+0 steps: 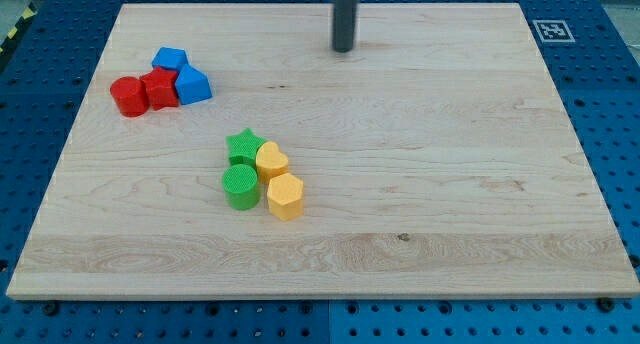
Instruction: Pont at red circle
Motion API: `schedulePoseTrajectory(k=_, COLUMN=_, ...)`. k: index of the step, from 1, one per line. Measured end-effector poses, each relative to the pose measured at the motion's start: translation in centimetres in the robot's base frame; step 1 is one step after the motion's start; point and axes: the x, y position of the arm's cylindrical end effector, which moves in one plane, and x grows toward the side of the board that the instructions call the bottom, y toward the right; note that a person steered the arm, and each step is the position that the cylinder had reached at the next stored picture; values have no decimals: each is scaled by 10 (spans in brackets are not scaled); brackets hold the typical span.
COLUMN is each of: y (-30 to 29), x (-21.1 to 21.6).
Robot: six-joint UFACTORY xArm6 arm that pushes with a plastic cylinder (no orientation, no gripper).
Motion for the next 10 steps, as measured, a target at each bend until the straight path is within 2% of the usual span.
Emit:
schedulePoseTrajectory(k=4, y=-274, x=-4)
schedulePoseTrajectory(k=5, y=-300, x=18)
schedulePoseTrajectory(k=6, y=-301, x=25)
schedulePoseTrajectory(k=7, y=-300, x=52)
schedulePoseTrajectory(k=10, y=-301, x=53)
